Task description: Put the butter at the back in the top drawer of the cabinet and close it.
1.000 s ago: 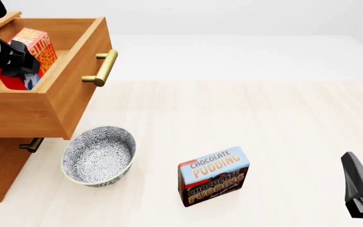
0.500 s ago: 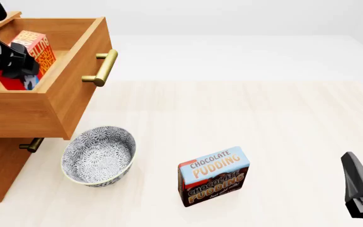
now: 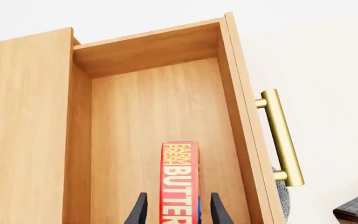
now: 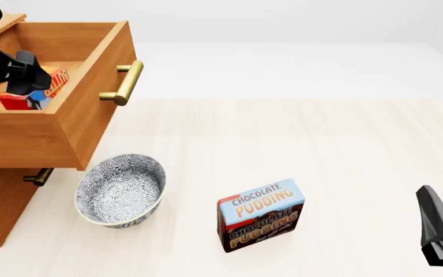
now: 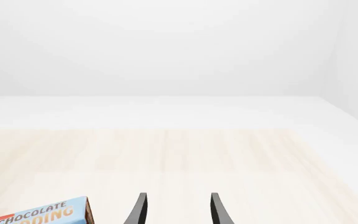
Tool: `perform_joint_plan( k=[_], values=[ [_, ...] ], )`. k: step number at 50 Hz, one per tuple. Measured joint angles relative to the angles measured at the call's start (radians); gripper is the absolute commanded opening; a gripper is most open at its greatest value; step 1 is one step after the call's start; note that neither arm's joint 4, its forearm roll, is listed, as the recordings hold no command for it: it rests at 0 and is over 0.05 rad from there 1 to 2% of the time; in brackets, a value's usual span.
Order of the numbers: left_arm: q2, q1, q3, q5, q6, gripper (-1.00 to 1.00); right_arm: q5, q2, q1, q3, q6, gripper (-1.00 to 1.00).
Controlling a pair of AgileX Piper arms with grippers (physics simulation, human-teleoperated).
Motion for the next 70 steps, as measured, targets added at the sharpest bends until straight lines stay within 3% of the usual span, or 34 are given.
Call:
perform_joint_plan(
  k=[18,48,70],
  values=[
    [-0.017,-0.017,-0.048,0.018,-0.005,1.0,0.0,0.0,0.0,0.0,0.0,1.0],
    [-0.077,-0.172,-0.284,0.11,-0.029,1.0,0.0,0.0,0.0,0.0,0.0,1.0],
    [-0.084,-0.276,-0.31,0.09,-0.009,1.0,0.0,0.0,0.0,0.0,0.0,1.0]
  ],
)
